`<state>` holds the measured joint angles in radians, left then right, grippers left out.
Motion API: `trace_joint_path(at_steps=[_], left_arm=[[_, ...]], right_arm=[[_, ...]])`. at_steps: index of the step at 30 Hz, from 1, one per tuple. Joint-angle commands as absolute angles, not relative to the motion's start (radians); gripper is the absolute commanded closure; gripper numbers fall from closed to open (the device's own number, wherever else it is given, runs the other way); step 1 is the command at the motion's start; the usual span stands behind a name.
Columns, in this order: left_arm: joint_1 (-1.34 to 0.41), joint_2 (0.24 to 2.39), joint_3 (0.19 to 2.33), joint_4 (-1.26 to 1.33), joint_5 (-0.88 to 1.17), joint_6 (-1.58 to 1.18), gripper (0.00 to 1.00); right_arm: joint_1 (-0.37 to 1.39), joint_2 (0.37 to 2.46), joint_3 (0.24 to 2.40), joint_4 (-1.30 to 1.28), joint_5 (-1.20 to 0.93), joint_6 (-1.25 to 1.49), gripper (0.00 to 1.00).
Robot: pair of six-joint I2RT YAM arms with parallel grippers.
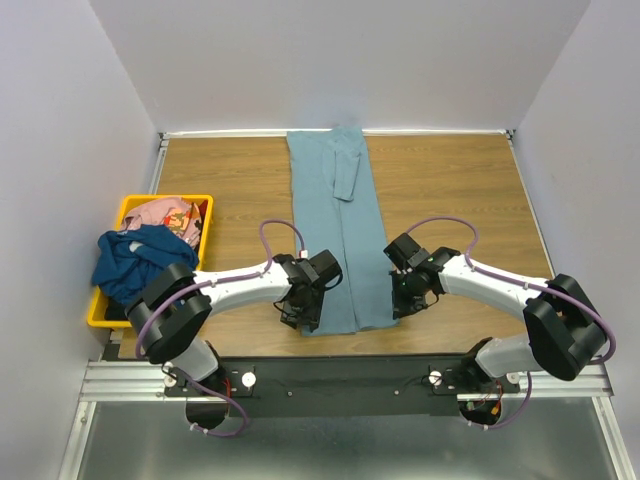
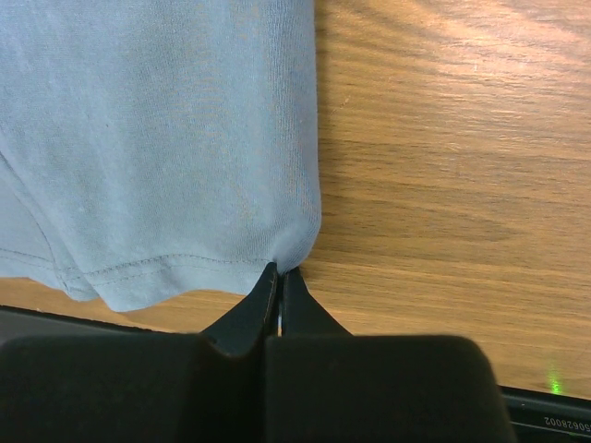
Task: Fold and stack the t-shirts
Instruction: Fold the tshirt
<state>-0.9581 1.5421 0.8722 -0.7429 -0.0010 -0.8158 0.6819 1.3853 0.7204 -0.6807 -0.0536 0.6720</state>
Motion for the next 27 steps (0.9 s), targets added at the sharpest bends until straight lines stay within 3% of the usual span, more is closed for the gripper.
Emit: trace_joint_path(at_steps=[1,11,20,23,27], left_arm=[[-0.972,1.572,0.873,-0.752,-0.015,-0.804,0.49],[-0.98,1.618,0.874,-0.742,-0.005,-0.79,0.55],[-0.988,1.612,0.881,-0.749,-0.012,-0.792,0.8],[-0.989,1.598,0.881,-0.752,-0.015,-0.792,0.98],[-0.999,1.571,0.881,-0.77,-0.017,-0.795,1.0]], right_arm=[[0.692,1.378,0.713,-0.664,-0.071,0.667,0.99],[0.692,1.381,0.716,-0.663,-0.071,0.663,0.99],[0.692,1.378,0.716,-0.664,-0.083,0.649,0.99],[0.692,1.368,0.721,-0.67,-0.09,0.638,0.99],[0.692,1.359,0.738,-0.704,-0.115,0.615,0.99]])
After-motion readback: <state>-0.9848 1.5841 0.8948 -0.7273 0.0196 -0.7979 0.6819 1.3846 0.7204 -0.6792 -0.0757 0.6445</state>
